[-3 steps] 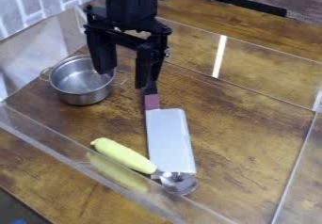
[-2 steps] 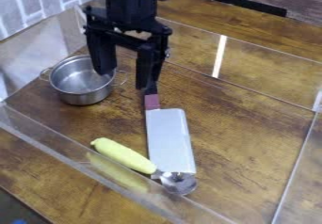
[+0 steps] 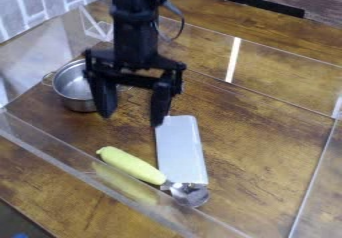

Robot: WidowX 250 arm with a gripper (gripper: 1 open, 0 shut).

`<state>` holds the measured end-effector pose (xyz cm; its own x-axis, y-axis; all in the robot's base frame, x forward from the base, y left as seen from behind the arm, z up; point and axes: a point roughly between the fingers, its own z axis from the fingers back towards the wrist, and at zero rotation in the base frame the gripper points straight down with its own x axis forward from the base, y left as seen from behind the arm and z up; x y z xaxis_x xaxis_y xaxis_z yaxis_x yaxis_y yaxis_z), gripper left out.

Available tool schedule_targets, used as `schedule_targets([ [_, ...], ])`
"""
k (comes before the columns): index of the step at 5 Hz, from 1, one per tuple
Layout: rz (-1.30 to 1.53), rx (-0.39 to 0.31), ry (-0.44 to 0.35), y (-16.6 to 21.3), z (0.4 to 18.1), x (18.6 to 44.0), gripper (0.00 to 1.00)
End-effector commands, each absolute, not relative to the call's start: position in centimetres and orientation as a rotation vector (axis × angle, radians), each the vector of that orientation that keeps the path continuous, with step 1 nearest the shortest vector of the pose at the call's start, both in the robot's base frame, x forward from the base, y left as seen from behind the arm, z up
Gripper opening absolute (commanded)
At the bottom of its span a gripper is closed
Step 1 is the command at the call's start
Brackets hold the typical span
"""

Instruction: Move the toy knife to the left side of the table

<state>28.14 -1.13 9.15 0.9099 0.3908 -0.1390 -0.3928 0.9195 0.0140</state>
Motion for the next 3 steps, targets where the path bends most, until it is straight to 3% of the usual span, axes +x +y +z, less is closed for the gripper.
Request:
schedule_targets([
  [1,0.680,-0.050,0.113,-0.8,7.4,28.5,1.00],
  [3,0.987,-0.072,0.117,-1.2,3.8,28.7,1.00],
])
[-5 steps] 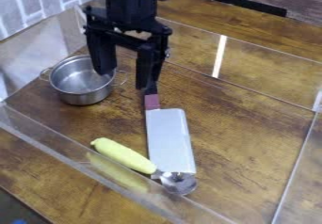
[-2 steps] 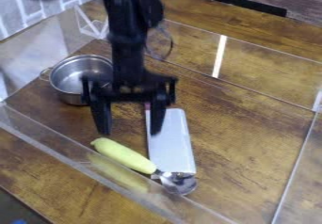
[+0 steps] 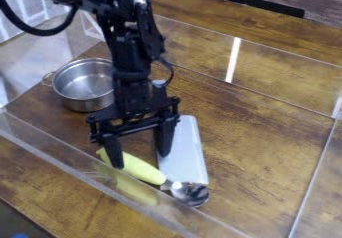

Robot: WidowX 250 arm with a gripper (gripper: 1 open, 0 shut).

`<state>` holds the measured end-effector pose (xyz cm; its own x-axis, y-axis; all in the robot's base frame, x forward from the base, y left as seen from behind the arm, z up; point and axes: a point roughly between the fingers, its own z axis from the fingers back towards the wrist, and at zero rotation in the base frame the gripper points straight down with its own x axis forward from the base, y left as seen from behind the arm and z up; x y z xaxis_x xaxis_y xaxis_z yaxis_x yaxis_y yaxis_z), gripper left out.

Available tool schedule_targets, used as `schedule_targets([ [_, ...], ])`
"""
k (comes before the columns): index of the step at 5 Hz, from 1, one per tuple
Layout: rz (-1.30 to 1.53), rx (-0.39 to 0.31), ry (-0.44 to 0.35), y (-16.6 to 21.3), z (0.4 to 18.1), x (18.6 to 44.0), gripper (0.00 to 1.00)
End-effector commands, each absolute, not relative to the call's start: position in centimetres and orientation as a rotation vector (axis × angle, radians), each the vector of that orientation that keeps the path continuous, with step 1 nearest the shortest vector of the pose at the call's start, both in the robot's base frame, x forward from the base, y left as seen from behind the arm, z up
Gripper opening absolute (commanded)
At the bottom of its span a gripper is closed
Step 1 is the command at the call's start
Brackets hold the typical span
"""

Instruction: Move the toy knife to the left side of the table

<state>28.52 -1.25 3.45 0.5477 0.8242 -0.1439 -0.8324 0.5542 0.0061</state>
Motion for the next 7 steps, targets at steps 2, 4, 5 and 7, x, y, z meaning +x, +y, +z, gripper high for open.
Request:
schedule_targets([
  [2,1.081,-0.053,0.104,-2.3,2.9,29.3,1.00],
  [4,1.086,-0.025,0.080,-3.3,3.1,30.0,1.00],
  [5,1.038,0.001,0.066,-3.6,3.3,29.9,1.00],
  [7,0.948,0.047,0.051,-3.2,3.6,29.7,1.00],
])
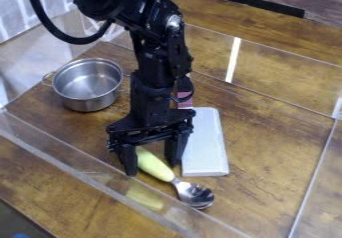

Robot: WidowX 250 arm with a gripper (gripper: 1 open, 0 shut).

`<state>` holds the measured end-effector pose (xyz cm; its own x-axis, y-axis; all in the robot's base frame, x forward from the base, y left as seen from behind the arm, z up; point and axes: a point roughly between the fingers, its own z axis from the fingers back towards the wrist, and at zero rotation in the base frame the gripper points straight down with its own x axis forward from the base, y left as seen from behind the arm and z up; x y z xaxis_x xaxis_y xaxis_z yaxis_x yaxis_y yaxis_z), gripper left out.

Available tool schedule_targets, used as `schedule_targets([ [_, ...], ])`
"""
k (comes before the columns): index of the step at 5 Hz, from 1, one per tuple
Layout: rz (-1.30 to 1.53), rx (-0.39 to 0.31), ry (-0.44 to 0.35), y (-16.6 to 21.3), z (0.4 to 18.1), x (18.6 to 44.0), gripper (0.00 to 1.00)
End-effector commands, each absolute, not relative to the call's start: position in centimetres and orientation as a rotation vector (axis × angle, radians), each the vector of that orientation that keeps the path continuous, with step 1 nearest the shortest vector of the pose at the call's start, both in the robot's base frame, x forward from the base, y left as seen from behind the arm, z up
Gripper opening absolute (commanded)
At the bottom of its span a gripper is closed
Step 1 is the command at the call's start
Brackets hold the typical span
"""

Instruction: Move the toy knife to the left side of the table

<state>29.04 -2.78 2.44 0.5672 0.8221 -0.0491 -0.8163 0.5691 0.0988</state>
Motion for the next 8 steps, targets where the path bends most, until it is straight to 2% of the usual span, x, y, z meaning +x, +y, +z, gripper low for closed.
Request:
schedule_targets([
  [1,1.005,0.061,0.053,-2.9,4.0,30.2,1.00],
  [4,1.149,0.094,0.067,-1.7,4.2,30.6,1.00],
  [6,1.146,0.120,0.069,-0.4,4.0,30.8,1.00],
  [7,1.214,0.128,0.079,-1.2,4.0,30.2,1.00],
  [8,1.053,0.096,0.066,-2.3,5.3,29.8,1.00],
])
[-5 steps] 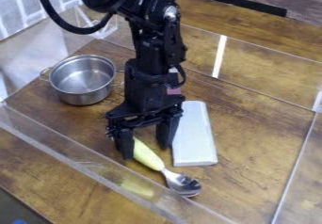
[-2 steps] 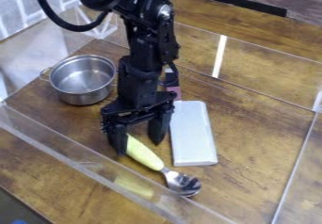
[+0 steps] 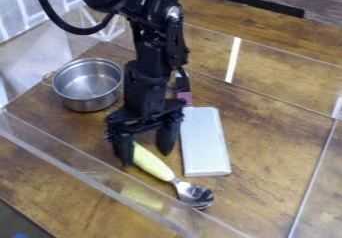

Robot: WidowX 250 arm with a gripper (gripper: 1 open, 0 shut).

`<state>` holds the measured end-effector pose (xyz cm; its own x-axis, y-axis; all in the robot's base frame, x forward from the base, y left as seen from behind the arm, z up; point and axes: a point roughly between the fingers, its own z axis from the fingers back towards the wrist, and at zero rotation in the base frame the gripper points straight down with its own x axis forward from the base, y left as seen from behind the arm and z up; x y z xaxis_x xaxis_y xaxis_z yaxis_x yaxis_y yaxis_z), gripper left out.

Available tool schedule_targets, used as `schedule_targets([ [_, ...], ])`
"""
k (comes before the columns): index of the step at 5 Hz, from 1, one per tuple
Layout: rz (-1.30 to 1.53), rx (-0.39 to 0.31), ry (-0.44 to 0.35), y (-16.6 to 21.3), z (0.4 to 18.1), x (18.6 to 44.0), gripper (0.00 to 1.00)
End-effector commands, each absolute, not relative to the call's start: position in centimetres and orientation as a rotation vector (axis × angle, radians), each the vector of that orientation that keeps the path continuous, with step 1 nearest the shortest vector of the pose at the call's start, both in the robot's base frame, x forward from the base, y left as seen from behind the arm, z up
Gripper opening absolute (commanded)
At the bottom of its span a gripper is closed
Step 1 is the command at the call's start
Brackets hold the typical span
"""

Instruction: Move the toy knife to the left side of the table

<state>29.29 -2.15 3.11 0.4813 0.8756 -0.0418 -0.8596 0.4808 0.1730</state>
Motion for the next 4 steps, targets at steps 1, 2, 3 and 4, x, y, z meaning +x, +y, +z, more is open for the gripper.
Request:
schedule_targets([
  [1,0.878,0.062,0.047,-3.4,6.6,29.5,1.00],
  [2,0.779,0.038,0.027,-5.4,6.7,29.0,1.00],
  [3,0.691,0.030,0.000,-6.5,6.2,29.9,1.00],
  [4,0.658,0.028,-0.023,-7.0,5.7,30.6,1.00],
])
